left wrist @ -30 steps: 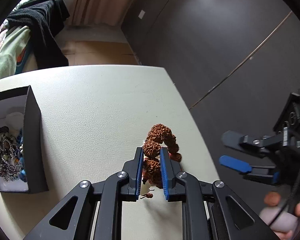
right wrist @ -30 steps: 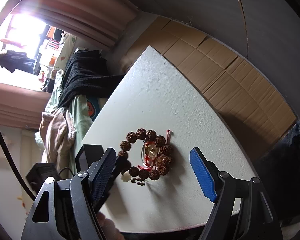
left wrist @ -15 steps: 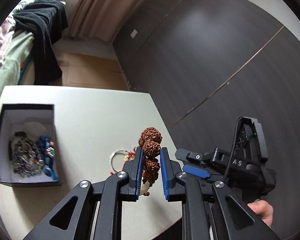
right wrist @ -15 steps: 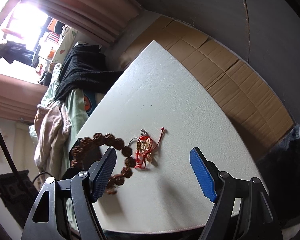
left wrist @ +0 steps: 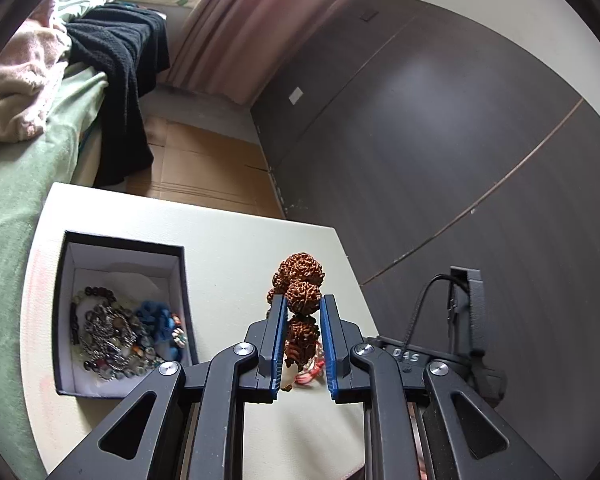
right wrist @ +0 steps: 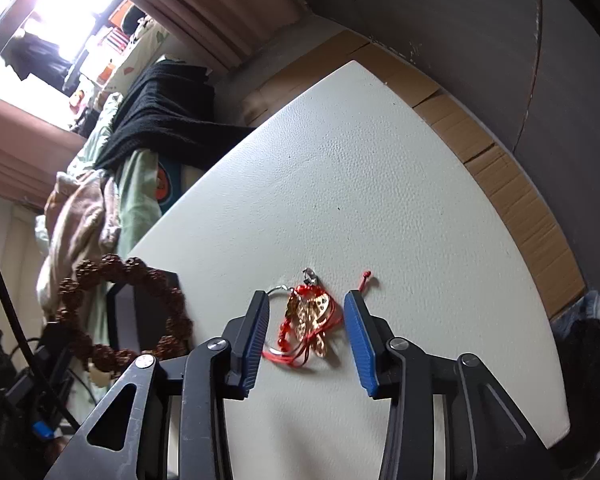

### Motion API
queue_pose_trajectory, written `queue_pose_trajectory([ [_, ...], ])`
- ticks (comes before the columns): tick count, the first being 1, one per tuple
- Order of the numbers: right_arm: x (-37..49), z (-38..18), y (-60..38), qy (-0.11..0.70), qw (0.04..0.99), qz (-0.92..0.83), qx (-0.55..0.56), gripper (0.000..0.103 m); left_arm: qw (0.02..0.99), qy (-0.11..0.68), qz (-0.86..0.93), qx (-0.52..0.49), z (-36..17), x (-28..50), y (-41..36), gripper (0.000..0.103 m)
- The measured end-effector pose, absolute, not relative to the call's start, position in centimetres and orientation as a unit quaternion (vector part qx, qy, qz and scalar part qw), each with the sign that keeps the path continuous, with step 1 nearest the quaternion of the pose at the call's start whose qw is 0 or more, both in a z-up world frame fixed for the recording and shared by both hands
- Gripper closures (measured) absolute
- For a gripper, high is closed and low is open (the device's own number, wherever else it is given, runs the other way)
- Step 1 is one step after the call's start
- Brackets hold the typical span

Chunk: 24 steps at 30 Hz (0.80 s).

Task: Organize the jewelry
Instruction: 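Grasp the brown rudraksha bracelet with the left tool and lift it, then carry the rudraksha bracelet with the left tool into the black box while the right tool grasps the red-string pendant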

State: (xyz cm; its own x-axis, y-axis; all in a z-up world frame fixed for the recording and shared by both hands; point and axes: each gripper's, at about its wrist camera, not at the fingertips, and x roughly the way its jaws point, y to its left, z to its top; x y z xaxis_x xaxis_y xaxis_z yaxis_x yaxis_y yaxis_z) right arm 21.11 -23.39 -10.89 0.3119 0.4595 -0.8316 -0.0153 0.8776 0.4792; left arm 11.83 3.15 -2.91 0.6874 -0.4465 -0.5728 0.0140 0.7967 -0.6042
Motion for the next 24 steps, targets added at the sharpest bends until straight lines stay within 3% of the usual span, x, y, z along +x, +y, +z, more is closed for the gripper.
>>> queue_pose_trajectory([
  [9, 22.9, -12.2, -20.9, 0.571, 0.798, 0.133, 0.137, 0.074, 0.868, 0.353, -0.120, -0.328, -3.0, 12.4, 6.6, 0.086],
  [12, 23.2, -12.4, -20.2, 0.572, 0.804, 0.118, 0.114, 0.090, 0.866, 0.349, -0.114, -0.339, -3.0, 12.4, 7.6, 0.087],
  [13, 23.2, -12.4, -20.0, 0.574, 0.804, 0.112, 0.108, 0.093, 0.865, 0.345, -0.118, -0.345, -3.0, 12.4, 7.9, 0.098],
  [15, 23.3, -12.4, -20.0, 0.576, 0.802, 0.111, 0.110, 0.096, 0.865, 0.336, -0.121, -0.353, -2.7, 12.1, 8.4, 0.098],
  [24, 22.4, -10.5, -20.4, 0.553, 0.813, 0.127, 0.131, 0.097, 0.875, 0.325, -0.108, -0.343, -2.0, 11.3, 9.1, 0.098],
])
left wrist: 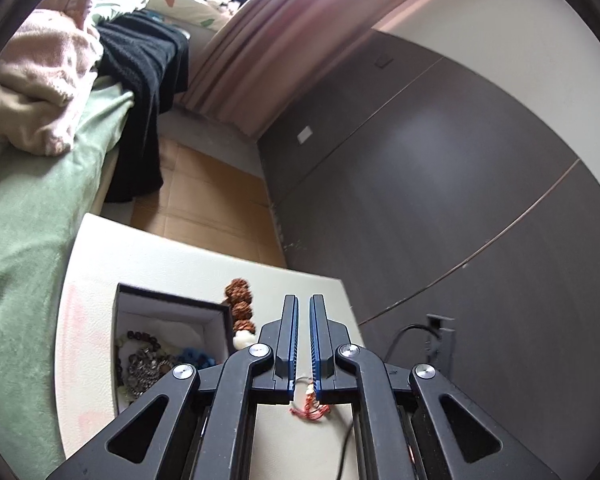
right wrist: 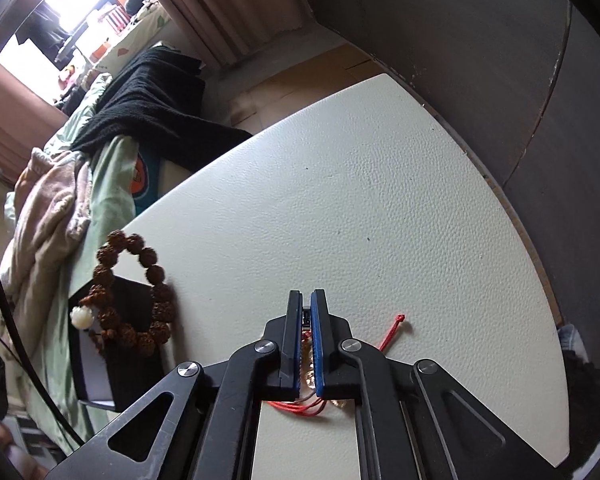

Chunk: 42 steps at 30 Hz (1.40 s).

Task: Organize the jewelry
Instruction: 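Carry the rudraksha bracelet with the left tool into the black box while the right tool grasps the red-string pendant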

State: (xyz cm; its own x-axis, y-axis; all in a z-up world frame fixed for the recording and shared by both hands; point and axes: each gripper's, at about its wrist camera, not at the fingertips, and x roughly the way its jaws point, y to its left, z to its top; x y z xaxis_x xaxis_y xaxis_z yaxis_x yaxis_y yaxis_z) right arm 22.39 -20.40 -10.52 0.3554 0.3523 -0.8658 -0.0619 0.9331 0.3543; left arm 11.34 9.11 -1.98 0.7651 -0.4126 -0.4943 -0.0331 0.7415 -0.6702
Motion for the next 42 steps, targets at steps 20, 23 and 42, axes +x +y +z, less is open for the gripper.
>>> queue_pose_trajectory([
  [20, 21.9, -8.8, -22.1, 0.544, 0.808, 0.147, 0.173, 0.097, 0.905, 0.399, 0.031, -0.146, -6.3, 16.1, 2.2, 0.026],
  [23, 22.1, -8.7, -22.7, 0.545, 0.806, 0.146, 0.177, 0.097, 0.903, 0.415, 0.082, -0.067, -7.7, 17.1, 0.5, 0.037],
  [42, 21.5, -7.9, -24.0, 0.540, 0.806, 0.145, 0.192, 0.097, 0.892, 0.441, 0.066, -0.079, -8.5, 16.7, 1.3, 0.081],
])
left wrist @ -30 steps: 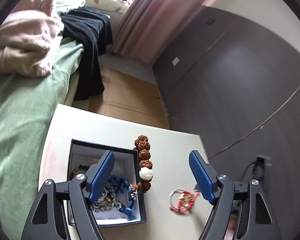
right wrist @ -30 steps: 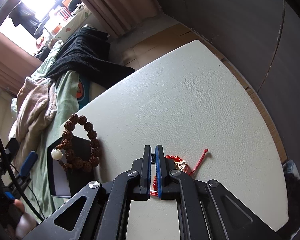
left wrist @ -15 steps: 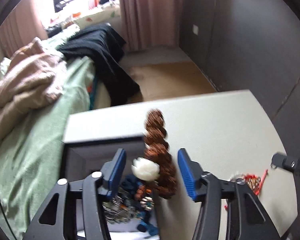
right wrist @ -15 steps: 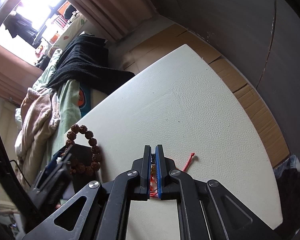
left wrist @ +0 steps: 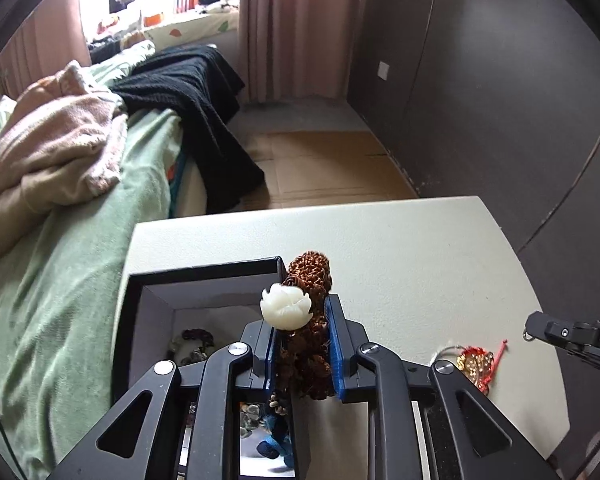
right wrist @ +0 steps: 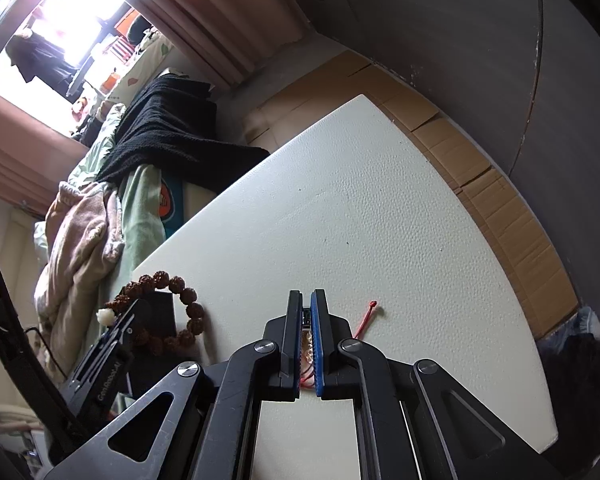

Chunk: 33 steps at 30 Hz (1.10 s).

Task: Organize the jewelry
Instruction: 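Carry the rudraksha bracelet with the left tool into the black box while the right tool grasps the red-string pendant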

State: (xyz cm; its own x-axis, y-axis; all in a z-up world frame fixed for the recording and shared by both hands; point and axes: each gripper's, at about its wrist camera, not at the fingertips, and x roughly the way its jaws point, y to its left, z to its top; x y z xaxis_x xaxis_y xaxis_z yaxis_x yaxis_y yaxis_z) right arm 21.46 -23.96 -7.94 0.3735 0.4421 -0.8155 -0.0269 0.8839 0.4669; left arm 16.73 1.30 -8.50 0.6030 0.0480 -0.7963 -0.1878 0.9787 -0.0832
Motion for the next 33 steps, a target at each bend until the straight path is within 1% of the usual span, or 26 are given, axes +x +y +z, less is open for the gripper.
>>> queue_pose_trajectory([
  [8, 21.0, -8.0, -23.8, 0.542, 0.806, 0.147, 0.188, 0.097, 0.867, 0.468, 0.029, -0.167, -8.6, 15.9, 3.2, 0.081],
  [13, 20.9, -8.0, -23.7, 0.542, 0.806, 0.147, 0.188, 0.097, 0.862, 0.455, 0.004, -0.222, -8.0, 14.9, 4.7, 0.081],
  [15, 20.9, -8.0, -23.7, 0.542, 0.806, 0.148, 0.187, 0.097, 0.865, 0.451, 0.008, -0.218, -7.7, 14.4, 4.5, 0.081],
  [16, 20.8, -8.0, -23.7, 0.542, 0.806, 0.148, 0.187, 0.097, 0.867, 0.449, 0.009, -0.217, -7.6, 14.3, 4.5, 0.084],
  [26, 20.1, -7.6, -23.9, 0.538, 0.808, 0.151, 0.185, 0.097, 0.883, 0.409, -0.009, -0.231, -5.4, 12.6, 4.4, 0.085],
  [33, 19.4, -6.3, -24.0, 0.516, 0.818, 0.167, 0.192, 0.097, 0.899, 0.367, -0.034, -0.235, -2.7, 11.0, 4.4, 0.085],
])
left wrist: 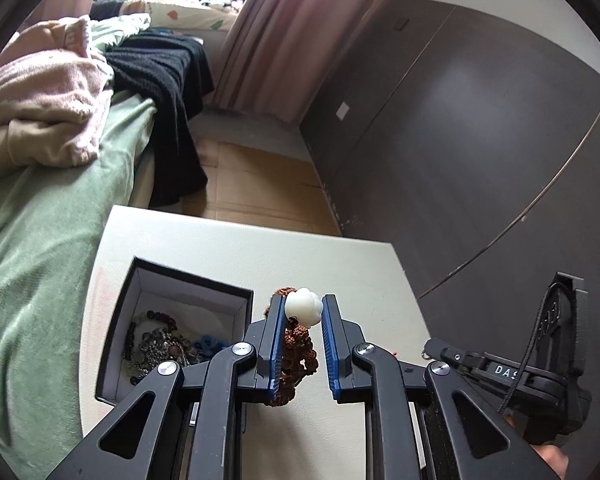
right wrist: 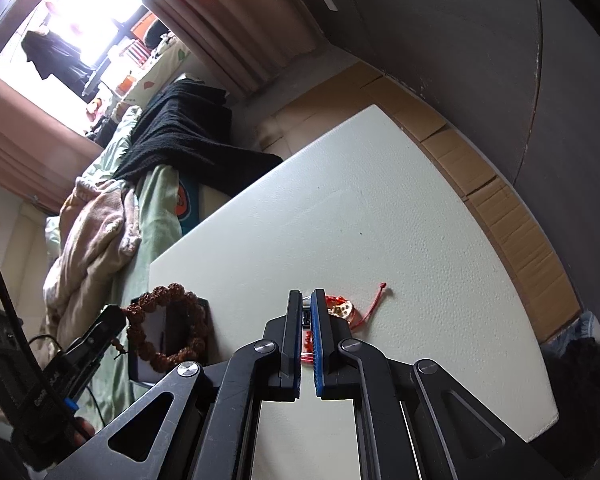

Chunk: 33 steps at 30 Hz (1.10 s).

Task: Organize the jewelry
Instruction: 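Carry the rudraksha bracelet with the left tool into the black box while the right tool grasps the red-string pendant, then open the left tool to release the bracelet into the box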

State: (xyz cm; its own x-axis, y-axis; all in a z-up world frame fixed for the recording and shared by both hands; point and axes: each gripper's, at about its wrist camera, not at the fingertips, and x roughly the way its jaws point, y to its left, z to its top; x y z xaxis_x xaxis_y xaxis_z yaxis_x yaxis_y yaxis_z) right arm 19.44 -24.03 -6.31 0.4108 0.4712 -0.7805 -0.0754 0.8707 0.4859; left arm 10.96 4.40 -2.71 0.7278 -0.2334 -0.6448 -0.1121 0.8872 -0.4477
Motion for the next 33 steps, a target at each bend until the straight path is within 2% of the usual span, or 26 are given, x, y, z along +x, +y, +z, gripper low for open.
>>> queue_pose_trajectory([
  [15, 17.7, -4.3, -20.0, 0.490, 0.806, 0.255, 0.211, 0.097, 0.907, 0.333, -0.010, -0.260, -1.2, 9.2, 8.1, 0.084],
  [23, 17.2, -4.5, -17.4, 0.494, 0.793, 0.285, 0.217, 0.097, 0.873, 0.388, 0.036, -0.295, -4.3, 9.8, 11.2, 0.081],
  [26, 16.9, -4.5, -16.4, 0.492, 0.790, 0.297, 0.216, 0.097, 0.868, 0.391, 0.043, -0.302, -4.7, 9.5, 11.8, 0.066],
  [28, 16.7, -4.3, -15.5, 0.488, 0.788, 0.309, 0.216, 0.097, 0.872, 0.382, 0.050, -0.302, -4.4, 9.0, 12.1, 0.047],
  [33, 16.1, -3.9, -13.1, 0.480, 0.779, 0.341, 0.214, 0.097, 0.880, 0.366, 0.064, -0.295, -3.8, 8.0, 12.7, 0.044],
])
